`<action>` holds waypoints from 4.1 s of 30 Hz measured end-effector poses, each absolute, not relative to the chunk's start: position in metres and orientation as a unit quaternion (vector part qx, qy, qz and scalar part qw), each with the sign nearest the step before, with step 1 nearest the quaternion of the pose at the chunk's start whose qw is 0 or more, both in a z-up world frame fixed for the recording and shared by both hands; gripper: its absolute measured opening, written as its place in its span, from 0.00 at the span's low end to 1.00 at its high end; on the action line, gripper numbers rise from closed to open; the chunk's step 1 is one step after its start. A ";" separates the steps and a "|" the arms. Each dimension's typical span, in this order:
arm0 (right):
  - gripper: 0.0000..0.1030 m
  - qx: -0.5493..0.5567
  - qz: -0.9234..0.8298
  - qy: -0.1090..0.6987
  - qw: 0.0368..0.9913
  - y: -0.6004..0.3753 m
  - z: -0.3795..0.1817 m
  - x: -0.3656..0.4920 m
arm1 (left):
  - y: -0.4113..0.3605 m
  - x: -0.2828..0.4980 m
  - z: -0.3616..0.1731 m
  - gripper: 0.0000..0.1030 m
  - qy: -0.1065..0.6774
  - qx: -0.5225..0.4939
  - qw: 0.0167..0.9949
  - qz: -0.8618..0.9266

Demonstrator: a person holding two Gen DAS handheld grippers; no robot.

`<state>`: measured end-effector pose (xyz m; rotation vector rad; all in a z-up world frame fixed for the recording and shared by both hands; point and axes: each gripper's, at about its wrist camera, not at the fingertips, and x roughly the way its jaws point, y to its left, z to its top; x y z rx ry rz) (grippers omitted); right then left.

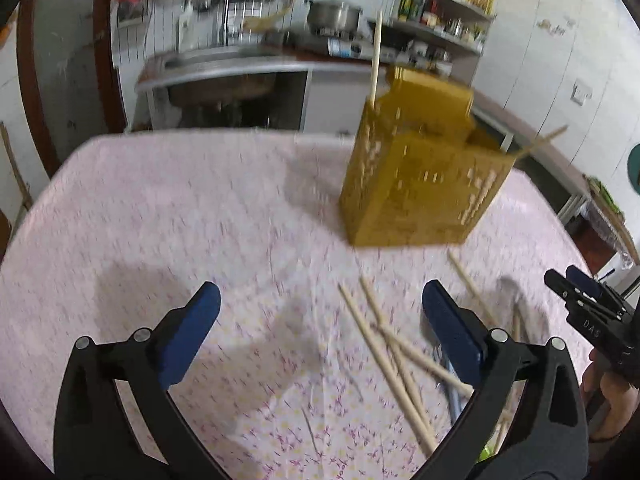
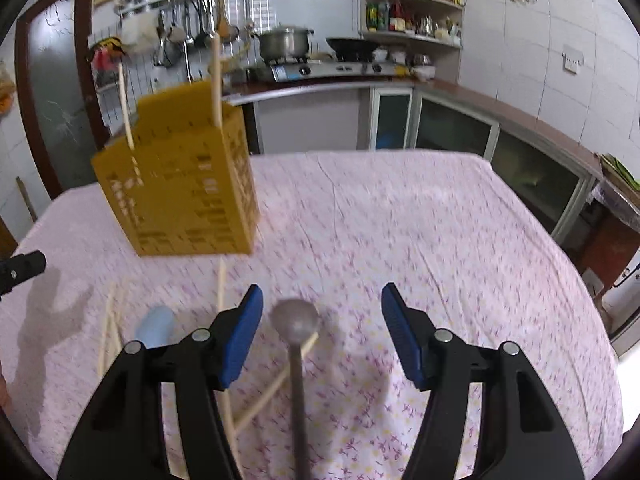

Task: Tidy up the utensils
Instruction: 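Grasp a chopstick with the left tool while the right tool grasps the grey ladle, then carry the chopstick and grey ladle up and lower them into the yellow holder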

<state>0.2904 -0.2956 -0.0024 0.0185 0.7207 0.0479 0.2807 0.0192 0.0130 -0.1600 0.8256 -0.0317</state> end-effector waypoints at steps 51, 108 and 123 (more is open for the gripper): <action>0.34 0.041 0.027 0.426 0.903 -0.291 -0.050 0.331 | -0.025 0.331 -0.051 0.13 0.476 -0.006 0.877 -0.062; 0.33 0.061 0.069 0.290 0.953 -0.297 0.056 0.238 | 0.006 0.245 0.085 0.04 0.327 -0.044 0.935 -0.131; 0.33 0.045 0.074 0.241 0.967 -0.284 0.103 0.258 | 0.000 0.257 0.126 0.04 0.291 -0.034 0.947 -0.133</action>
